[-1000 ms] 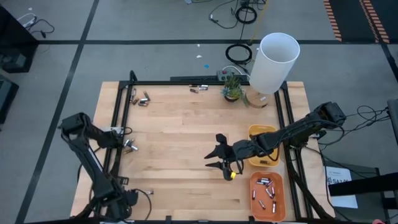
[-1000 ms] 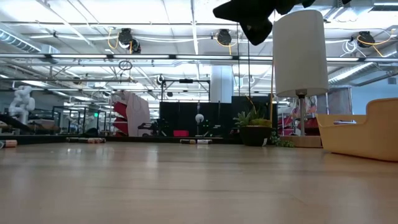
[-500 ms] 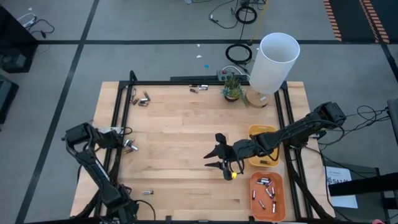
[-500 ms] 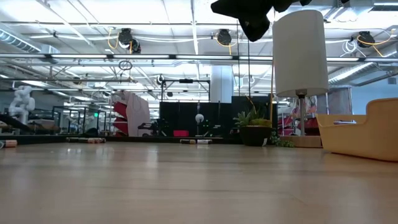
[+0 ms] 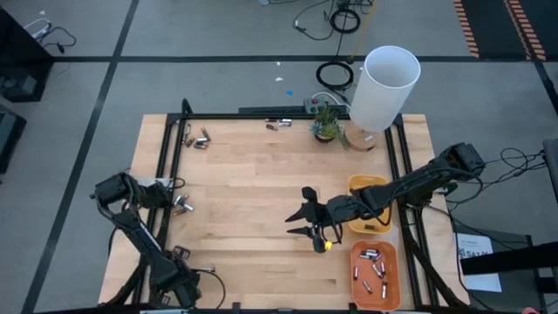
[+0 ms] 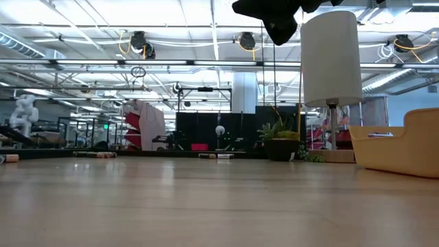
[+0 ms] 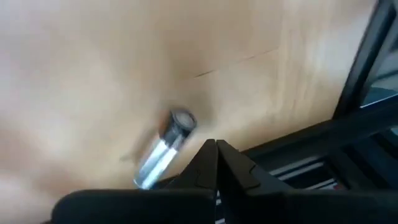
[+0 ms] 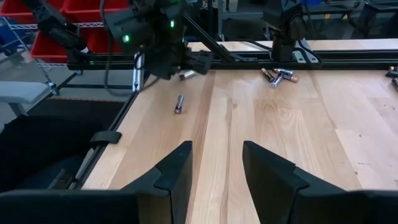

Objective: Sort batteries
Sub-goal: Put the black battery into the orange bin

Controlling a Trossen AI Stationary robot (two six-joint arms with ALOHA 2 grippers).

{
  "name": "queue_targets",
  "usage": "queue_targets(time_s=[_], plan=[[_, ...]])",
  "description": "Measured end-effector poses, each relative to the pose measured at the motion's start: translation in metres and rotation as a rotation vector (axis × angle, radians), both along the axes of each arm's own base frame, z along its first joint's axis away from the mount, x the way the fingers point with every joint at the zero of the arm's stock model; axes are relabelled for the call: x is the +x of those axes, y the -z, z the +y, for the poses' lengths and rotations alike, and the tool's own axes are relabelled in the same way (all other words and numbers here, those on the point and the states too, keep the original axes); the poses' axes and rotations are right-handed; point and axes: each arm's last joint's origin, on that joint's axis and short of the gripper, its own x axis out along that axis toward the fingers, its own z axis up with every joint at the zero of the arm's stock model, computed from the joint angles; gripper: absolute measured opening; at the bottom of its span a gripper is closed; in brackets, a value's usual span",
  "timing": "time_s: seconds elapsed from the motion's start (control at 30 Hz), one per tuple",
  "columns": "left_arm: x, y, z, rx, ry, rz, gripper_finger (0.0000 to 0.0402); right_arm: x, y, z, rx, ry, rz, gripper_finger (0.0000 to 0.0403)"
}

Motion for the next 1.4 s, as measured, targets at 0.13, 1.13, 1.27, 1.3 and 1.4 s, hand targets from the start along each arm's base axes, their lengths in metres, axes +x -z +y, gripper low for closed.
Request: queue_targets(time_s=[0.13, 1.13, 1.27, 1.3, 1.4], plan=[[0.003, -0.025, 0.013, 0.097, 0.012, -0.089, 0.0004, 0.0, 0.0, 0.0, 0.0, 0.0, 0.0, 0.0132], [0.078, -0.038, 0.094, 0.269, 0.184, -0.55, 0.015, -0.001, 0.001, 0.001, 0.019, -0.002, 0.012, 0.0132], [0.086, -0.033, 0.111, 0.291, 0.254, -0.55, 0.015, -0.003, 0.006, 0.0, 0.006, -0.002, 0.07, 0.0132], [0.089, -0.03, 0.117, 0.291, 0.266, -0.556, 0.015, -0.003, 0.007, 0.0, 0.001, -0.002, 0.084, 0.0132], [0.099, -0.015, 0.137, 0.271, 0.294, -0.6, 0.0151, -0.004, 0.01, 0.0, 0.002, 0.004, 0.116, 0.0132]])
